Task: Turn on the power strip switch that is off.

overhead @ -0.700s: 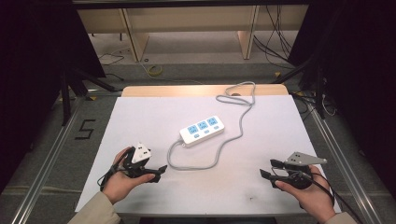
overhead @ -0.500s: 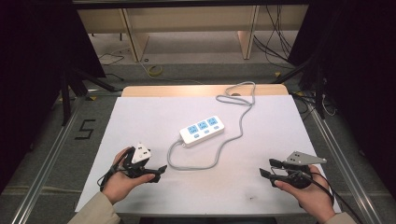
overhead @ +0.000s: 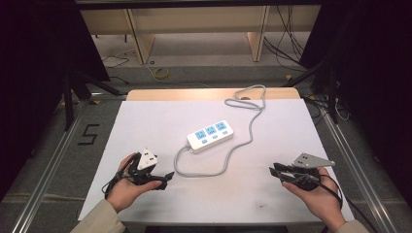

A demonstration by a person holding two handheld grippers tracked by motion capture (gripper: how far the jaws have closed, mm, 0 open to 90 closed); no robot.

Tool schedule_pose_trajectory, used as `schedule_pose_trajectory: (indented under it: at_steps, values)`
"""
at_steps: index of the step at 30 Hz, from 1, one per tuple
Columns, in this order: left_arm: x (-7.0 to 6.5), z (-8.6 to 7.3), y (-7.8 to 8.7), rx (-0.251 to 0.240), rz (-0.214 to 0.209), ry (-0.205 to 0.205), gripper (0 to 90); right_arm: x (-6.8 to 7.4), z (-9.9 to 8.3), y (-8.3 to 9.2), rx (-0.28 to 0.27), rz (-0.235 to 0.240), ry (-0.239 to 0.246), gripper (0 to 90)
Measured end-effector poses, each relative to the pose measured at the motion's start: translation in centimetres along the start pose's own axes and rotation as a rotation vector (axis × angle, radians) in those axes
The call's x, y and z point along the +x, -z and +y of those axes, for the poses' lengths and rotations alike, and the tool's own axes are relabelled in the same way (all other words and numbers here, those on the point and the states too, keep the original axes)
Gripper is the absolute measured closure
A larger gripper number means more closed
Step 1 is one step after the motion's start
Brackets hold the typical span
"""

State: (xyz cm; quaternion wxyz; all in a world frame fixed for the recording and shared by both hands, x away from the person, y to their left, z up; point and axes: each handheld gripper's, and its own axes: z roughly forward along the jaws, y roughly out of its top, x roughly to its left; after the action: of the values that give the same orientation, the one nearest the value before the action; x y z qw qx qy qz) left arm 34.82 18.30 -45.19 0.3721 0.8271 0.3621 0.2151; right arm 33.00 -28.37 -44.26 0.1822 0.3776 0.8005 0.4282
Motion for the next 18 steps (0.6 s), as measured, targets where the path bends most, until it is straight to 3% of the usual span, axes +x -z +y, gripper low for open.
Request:
schedule_pose_trajectory:
  at_steps: [1, 5, 18]
  values:
    - [0.0, 0.0, 0.0, -0.001, 0.001, 0.0, 15.6, 0.1, 0.2, 0.0, -0.001, -0.007, 0.007, 81.6]
    - [0.0, 0.0, 0.0, 0.0, 0.001, 0.002, 15.7, 0.1, 0.7, -0.2, 0.008, -0.019, 0.025, 90.0]
    - [0.0, 0.1, -0.1, -0.001, 0.0, 0.006, 15.9, -0.1, 1.4, -0.6, 0.023, -0.036, 0.021, 90.0]
